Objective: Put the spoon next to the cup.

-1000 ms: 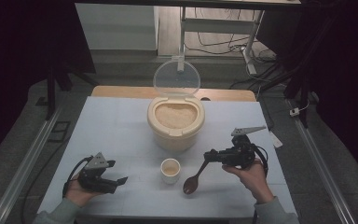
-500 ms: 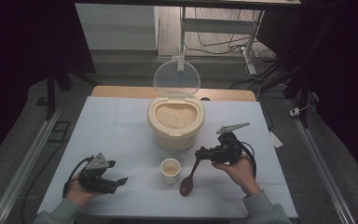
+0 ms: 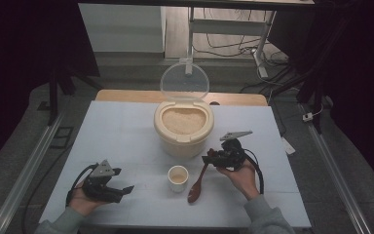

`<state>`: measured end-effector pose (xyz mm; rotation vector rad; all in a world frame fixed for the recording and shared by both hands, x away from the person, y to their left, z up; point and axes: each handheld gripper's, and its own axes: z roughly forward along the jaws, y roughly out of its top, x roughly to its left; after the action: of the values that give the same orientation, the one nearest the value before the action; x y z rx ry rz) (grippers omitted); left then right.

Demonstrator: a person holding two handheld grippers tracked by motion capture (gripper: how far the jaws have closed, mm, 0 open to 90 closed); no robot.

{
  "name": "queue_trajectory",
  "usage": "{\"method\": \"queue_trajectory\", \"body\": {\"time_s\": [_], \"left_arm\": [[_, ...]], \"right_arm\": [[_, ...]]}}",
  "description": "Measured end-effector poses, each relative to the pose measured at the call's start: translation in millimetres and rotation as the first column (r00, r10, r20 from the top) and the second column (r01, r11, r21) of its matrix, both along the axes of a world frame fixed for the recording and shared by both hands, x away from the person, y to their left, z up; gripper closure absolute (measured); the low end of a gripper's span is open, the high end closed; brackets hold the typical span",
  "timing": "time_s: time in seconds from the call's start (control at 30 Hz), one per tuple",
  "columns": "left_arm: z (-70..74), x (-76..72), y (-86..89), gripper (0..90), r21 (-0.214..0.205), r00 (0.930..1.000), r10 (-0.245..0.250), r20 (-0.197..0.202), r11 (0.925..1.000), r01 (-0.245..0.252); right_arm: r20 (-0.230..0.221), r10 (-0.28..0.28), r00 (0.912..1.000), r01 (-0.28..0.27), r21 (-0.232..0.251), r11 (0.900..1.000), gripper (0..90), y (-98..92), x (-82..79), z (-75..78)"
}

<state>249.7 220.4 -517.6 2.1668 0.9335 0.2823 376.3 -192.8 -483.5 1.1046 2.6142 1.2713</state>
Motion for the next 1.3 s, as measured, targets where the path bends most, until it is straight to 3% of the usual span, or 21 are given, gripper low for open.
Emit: {"method": "queue_trajectory", "body": {"time_s": [0.33,0.47,0.63,0.77,0.93,1.17,1.3], "left_arm": [[-0.4,0.0,-0.4,17.7,0.004,1.0000,-0.005,-0.003,1.0000,0.005],[-0.8,0.3,-0.6,17.7,0.005,1.0000,-0.007,-0.005,1.0000,0.007],[-0.9,0.1,-0.8,17.7,0.005,1.0000,-0.008,-0.004,1.0000,0.008],[-0.8,0.1,-0.5,17.7,0.004,1.0000,-0.006,-0.003,1.0000,0.006],[-0.6,0.1,-0.2,17.7,0.003,1.0000,-0.006,-0.002,1.0000,0.006],[0.1,0.1,0.5,17.8,0.001,1.0000,0.001,0.005,1.0000,-0.001],[0.3,0.1,0.6,17.8,-0.001,1.0000,0.004,0.006,1.0000,-0.004]], "right_arm": [[-0.014,-0.070,0.9975,0.068,-0.116,0.9909,48.3,8.2,12.7,-26.8],[0.014,-0.066,0.9977,0.068,-0.177,0.9818,44.6,12.9,12.2,-34.2],[0.063,-0.068,0.9957,0.079,-0.206,0.9753,40.1,16.5,8.7,-33.5],[0.108,-0.099,0.9893,0.116,-0.171,0.9784,37.4,12.3,5.6,-27.7],[0.142,-0.120,0.9826,0.132,-0.081,0.9880,39.1,-5.3,-2.5,-14.6],[0.212,-0.076,0.9744,0.080,-0.012,0.9967,42.1,-37.2,-30.7,-2.6],[0.242,-0.053,0.9687,0.055,-0.002,0.9985,42.6,-57.5,-47.8,-0.2]]}}
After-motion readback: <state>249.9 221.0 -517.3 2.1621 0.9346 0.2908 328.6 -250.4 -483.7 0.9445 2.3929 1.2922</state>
